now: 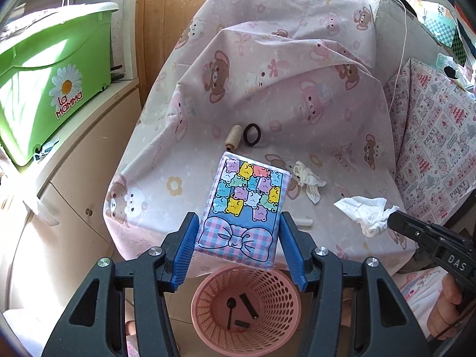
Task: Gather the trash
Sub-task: 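Carry the tissue pack and white tissue with both tools over the wastebasket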
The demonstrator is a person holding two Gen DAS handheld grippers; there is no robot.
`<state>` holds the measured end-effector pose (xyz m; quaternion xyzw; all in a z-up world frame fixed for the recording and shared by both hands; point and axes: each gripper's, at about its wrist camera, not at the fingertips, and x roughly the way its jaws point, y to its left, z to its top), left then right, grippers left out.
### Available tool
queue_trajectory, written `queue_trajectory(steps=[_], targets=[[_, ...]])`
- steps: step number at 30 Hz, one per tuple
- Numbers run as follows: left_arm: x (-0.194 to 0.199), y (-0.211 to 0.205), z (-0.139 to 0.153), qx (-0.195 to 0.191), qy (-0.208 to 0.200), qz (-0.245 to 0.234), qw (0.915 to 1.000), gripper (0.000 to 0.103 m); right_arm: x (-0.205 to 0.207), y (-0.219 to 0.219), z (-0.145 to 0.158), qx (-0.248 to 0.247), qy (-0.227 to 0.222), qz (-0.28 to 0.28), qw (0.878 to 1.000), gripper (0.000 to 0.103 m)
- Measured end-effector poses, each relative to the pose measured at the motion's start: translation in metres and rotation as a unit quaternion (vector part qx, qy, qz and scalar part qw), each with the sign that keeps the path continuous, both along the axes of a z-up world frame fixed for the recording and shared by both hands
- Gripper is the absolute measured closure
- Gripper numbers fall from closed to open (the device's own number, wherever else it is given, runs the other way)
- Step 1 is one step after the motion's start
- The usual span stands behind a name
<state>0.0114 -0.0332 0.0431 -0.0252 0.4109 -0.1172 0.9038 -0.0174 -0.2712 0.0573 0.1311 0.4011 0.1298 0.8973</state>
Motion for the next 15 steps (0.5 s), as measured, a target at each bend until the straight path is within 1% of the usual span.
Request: queue_trajectory(steps=[3,5,7,10,12,15], targets=[[-0.006,0.001,-0.01,-0.001,0.009,-0.001,1.0,0.05,-0.019,0.016,0.008,-0.001,-0.014,0.026,1.0,0.1],[-0.006,-0.001,-0.02,0.013,0.011,0.005,0.9999,0.05,-0.027,0.023,0.008,-0.002,-0.014,0.036,0.999,0.1],[-0.004,-0.001,-0.032,0.023,0.026,0.013,0.9993,0.05,-0.03,0.028,0.002,-0.006,-0.01,0.045,0.999,0.1],[-0.004,0.003,-0.043,0.008,0.045,0.014,0.9988,0.05,-0.027,0.035,-0.013,-0.024,0.01,0.053,0.998,0.1],[-0.004,0.004,-0.046,0.002,0.052,0.016,0.9985,0.05,-0.025,0.038,-0.022,-0.025,0.023,0.061,0.998,0.1],[-0.001,0.005,-0.053,-0.006,0.069,0.019,0.9974,0.05,-0.024,0.043,-0.032,-0.032,0.032,0.068,0.997,0.1]])
